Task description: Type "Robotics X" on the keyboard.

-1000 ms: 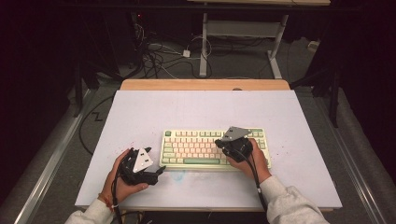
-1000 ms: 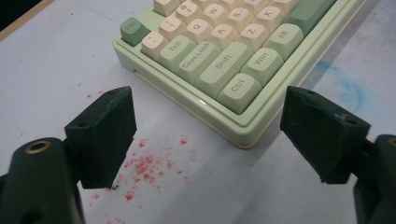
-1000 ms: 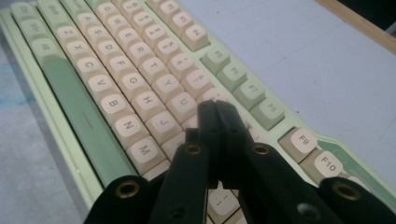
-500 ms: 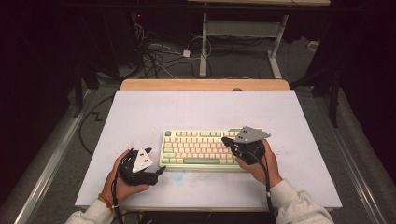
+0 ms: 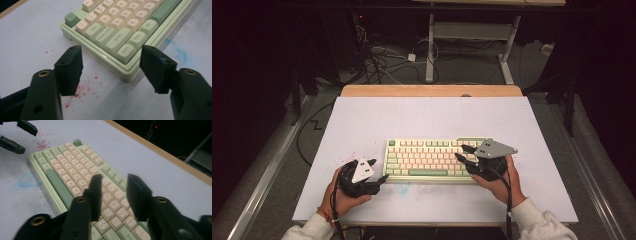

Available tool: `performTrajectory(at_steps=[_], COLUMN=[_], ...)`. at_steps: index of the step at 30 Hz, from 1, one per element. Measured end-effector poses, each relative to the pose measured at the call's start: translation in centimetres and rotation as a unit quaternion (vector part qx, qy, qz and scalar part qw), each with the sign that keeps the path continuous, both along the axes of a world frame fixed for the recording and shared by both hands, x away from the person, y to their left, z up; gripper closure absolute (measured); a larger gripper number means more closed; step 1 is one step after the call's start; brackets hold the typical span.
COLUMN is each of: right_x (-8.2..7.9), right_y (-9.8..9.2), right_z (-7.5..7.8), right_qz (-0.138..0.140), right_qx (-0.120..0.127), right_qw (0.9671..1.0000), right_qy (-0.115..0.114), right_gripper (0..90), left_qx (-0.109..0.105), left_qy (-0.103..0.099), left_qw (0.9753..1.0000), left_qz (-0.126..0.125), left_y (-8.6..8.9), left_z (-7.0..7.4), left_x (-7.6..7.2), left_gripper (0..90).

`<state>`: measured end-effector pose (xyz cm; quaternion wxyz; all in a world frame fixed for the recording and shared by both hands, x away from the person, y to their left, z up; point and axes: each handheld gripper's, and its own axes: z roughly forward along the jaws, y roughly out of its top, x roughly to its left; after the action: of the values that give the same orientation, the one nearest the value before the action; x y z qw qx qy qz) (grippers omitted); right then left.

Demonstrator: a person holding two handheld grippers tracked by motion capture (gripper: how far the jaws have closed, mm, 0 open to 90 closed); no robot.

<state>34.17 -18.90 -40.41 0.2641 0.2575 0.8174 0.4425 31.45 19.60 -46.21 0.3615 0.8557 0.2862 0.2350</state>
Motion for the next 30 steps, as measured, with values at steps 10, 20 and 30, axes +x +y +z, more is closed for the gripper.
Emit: performTrajectory(at_steps=[10, 20, 30], right_x=[-2.5, -4.7, -6.2], right_y=[-2.3, -4.3, -4.5], right_z=[0.0, -1.3, -3.1], right_qz=[-0.016, -0.036, -0.029], right_qx=[0.013, 0.002, -0.025], right_qw=[0.9991, 0.9985, 0.999], right_qy=[-0.038, -0.041, -0.026], right_gripper=[32.6, 28.0, 27.7], left_qx=[0.015, 0.032, 0.047], left_qy=[0.028, 0.049, 0.061], left_qw=[0.9995, 0.997, 0.9931], left_qz=[-0.008, -0.05, -0.089], left_y=[-0.2, -3.4, -7.7], left_z=[1.0, 2.4, 3.3], left_x=[0.1, 1.1, 3.0], left_gripper=[82.0, 87.4, 87.4])
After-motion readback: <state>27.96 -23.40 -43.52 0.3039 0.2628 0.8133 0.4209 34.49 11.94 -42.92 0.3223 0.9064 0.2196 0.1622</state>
